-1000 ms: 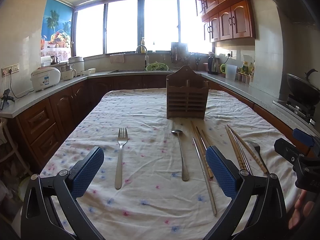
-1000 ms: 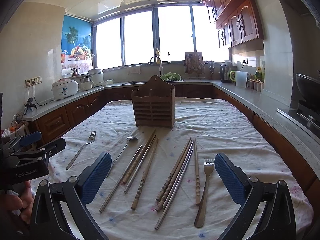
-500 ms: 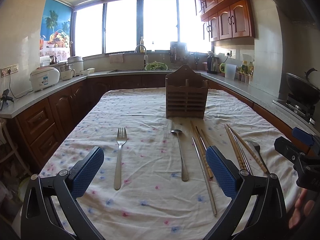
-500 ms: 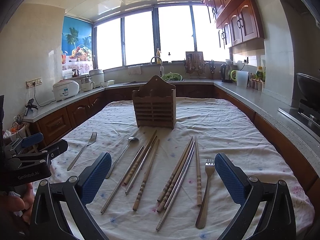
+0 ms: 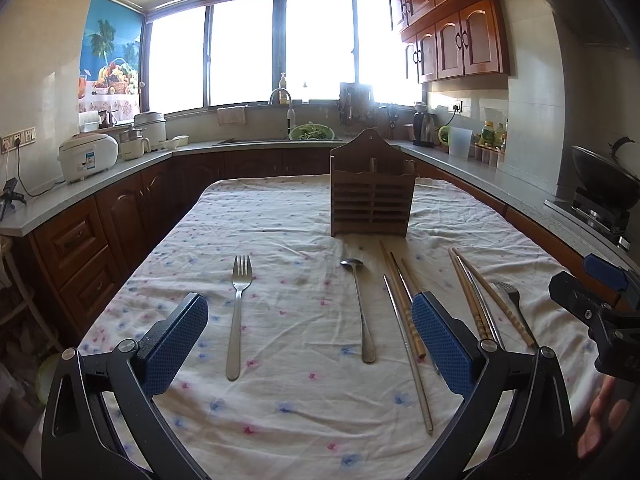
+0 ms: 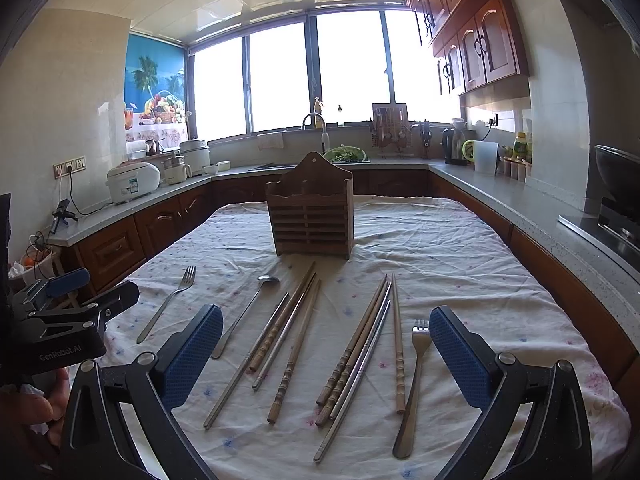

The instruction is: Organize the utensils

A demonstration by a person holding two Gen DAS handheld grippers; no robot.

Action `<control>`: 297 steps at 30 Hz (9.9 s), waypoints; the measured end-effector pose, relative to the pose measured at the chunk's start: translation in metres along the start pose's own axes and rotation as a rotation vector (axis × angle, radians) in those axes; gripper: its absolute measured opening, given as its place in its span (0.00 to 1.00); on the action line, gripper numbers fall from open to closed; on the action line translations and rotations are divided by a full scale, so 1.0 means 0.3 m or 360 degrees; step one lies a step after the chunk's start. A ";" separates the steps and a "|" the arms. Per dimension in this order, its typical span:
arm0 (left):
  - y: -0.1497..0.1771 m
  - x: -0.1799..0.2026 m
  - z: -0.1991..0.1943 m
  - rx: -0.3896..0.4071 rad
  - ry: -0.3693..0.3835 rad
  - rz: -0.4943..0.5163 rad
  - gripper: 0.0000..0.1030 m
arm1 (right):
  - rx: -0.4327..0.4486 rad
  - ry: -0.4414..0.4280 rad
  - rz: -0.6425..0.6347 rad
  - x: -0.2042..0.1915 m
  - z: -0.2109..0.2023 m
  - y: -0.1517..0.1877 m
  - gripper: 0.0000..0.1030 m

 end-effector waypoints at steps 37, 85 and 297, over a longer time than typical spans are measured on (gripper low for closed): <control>0.029 -0.025 0.196 -0.0305 0.0108 -0.0151 1.00 | -0.0175 -0.0023 0.0137 0.083 0.154 -0.028 0.99; 0.177 0.182 0.776 -0.0895 0.0304 0.0100 0.12 | -0.0915 0.0043 0.0182 0.346 0.831 0.182 0.08; -0.092 0.207 0.755 -0.0706 0.0673 -0.0122 0.05 | -0.0576 -0.0092 0.0414 0.226 0.708 -0.084 0.05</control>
Point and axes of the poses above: each gripper's, at about its wrist camera, not at the fingertips, and z roughly the way its jaws point, x to its right, y to its underside, the point moved 6 cm from there along z, roughly the way its jaws point, and after that the axes turned 12 degrees about x, right-handed, at the moved point
